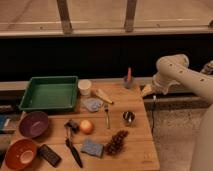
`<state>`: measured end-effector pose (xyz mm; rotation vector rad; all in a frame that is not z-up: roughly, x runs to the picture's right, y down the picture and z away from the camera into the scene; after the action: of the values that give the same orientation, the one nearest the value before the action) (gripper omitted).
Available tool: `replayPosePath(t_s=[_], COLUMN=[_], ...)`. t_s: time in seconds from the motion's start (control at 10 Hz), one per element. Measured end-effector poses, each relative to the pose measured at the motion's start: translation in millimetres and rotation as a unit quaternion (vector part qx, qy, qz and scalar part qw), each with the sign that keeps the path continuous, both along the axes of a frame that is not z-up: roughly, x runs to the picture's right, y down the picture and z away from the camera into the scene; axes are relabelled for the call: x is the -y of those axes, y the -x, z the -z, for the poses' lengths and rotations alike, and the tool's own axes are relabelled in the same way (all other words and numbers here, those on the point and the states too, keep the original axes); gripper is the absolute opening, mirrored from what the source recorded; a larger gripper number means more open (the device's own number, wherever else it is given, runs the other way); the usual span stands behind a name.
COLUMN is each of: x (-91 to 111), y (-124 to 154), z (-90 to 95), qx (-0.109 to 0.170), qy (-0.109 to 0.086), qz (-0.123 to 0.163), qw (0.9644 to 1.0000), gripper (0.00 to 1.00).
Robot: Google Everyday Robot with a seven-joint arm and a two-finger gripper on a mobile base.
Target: Place grapes in metal cup
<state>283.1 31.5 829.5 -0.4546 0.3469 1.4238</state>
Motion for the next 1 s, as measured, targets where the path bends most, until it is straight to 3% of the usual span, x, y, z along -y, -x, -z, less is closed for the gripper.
replayPosePath(t_s=[1.0], x=[-1.2], y=[1.5], z=[1.3], qx=[-0.001], qy=[-0.003], qz=[0.011], qw=[0.9999], gripper=[0.75])
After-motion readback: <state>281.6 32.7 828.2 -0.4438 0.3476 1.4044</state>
